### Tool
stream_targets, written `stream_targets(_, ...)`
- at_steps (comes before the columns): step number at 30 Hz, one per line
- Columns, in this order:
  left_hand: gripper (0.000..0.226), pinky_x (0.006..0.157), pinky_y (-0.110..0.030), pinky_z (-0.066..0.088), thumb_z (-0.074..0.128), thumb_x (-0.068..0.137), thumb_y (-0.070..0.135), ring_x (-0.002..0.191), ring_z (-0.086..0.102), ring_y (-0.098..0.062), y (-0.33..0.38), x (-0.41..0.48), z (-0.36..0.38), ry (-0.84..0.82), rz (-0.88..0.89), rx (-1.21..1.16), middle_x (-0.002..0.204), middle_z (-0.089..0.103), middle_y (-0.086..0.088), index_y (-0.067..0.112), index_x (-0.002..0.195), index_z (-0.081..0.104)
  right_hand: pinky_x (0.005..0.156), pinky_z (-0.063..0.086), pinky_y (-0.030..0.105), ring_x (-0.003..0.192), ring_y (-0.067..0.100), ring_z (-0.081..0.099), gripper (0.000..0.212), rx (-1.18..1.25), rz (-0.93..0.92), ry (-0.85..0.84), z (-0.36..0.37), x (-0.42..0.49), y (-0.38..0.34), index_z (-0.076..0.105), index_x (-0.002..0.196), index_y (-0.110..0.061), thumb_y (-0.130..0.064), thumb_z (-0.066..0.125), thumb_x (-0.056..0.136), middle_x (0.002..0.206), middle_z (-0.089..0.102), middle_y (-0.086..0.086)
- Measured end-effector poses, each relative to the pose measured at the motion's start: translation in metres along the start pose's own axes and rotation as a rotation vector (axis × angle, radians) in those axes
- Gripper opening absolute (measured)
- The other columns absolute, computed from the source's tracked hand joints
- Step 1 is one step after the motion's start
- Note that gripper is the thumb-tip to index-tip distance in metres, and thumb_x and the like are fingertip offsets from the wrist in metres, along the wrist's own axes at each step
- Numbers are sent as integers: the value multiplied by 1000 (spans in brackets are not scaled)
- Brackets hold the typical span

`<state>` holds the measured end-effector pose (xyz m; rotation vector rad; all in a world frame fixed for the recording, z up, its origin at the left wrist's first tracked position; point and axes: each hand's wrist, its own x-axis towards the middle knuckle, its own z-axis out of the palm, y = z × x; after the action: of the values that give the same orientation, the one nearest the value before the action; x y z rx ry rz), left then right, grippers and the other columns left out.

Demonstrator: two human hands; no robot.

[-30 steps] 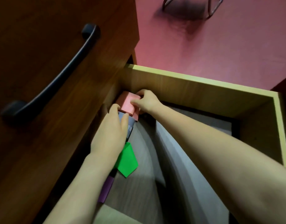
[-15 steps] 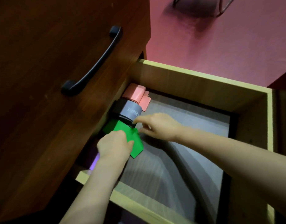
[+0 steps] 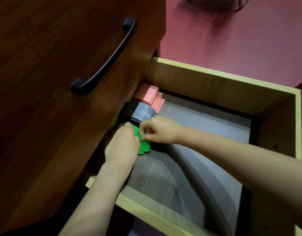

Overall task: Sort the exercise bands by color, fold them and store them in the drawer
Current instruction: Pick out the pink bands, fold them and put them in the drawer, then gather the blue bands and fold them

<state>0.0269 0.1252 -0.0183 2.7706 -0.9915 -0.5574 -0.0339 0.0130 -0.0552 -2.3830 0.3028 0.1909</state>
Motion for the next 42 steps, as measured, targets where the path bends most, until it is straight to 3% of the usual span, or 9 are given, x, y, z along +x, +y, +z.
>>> stream_targets(2, 39, 72, -30, 32, 41, 92, 15, 102, 55, -27, 5, -6, -7, 77, -37, -138, 121, 56, -11, 17, 130, 38, 54, 36, 17, 49, 0, 52, 7, 259, 82, 107, 3, 6, -2, 57, 77, -18, -18, 62, 82, 58, 56, -4)
stream_targets(6, 50, 70, -28, 32, 38, 93, 17, 100, 53, -19, 3, -17, -9, 152, 19, -117, 125, 52, -5, 22, 142, 25, 38, 38, 9, 34, 2, 49, 17, 492, 249, 278, 15, 14, -17, 51, 68, -20, -14, 59, 82, 53, 57, -2)
stream_targets(10, 43, 84, -35, 40, 39, 92, 16, 120, 47, -24, -6, -24, 3, 53, 21, 98, 131, 44, -6, 13, 134, 34, 73, 56, 43, 76, 32, 64, 8, 505, 326, 335, 32, 22, -29, 59, 81, -17, -12, 54, 84, 84, 70, 17)
stream_targets(14, 36, 96, -32, 33, 36, 91, 16, 126, 37, -22, -12, -19, 17, -45, 84, 333, 130, 43, -6, 8, 127, 35, 90, 49, 44, 102, 34, 58, 41, 476, 345, 348, 37, 15, -36, 52, 124, -15, -9, 48, 84, 108, 65, 17)
stream_targets(22, 44, 101, -33, 31, 40, 91, 24, 127, 36, -24, -7, -23, 9, -69, 135, 474, 135, 38, -8, 6, 130, 33, 81, 52, 46, 83, 33, 62, 29, 367, 289, 283, 13, -37, -41, 61, 102, -17, -6, 43, 81, 96, 69, 13)
stream_targets(26, 40, 104, -34, 26, 39, 90, 24, 125, 39, -26, 16, -44, -3, -29, 226, 499, 131, 44, -10, 7, 126, 38, 63, 50, 29, 56, 19, 58, 25, 397, 311, 272, -9, -83, -46, 59, 91, -17, -2, 43, 80, 82, 69, 12)
stream_targets(29, 37, 102, -35, 28, 40, 90, 24, 124, 40, -27, 38, -66, -10, -43, 280, 447, 130, 46, -10, 8, 124, 42, 53, 46, 18, 53, 17, 57, 25, 399, 331, 251, -23, -122, -52, 60, 94, -13, -1, 41, 82, 77, 64, 3)
stream_targets(35, 38, 100, -35, 35, 42, 91, 19, 124, 45, -26, 100, -143, -29, -89, 425, 9, 134, 50, -7, 13, 128, 48, 60, 51, 29, 58, 14, 57, 23, 405, 411, 322, -53, -235, -74, 57, 91, -18, -3, 41, 86, 75, 63, -1)
stream_targets(42, 21, 86, -40, 50, 50, 84, 19, 95, 62, -23, 178, -254, -20, -302, 668, -352, 97, 70, -3, 22, 97, 65, 54, 50, 30, 50, 15, 54, 24, 456, 556, 591, -46, -380, -91, 57, 83, -14, 4, 41, 81, 64, 58, -2)
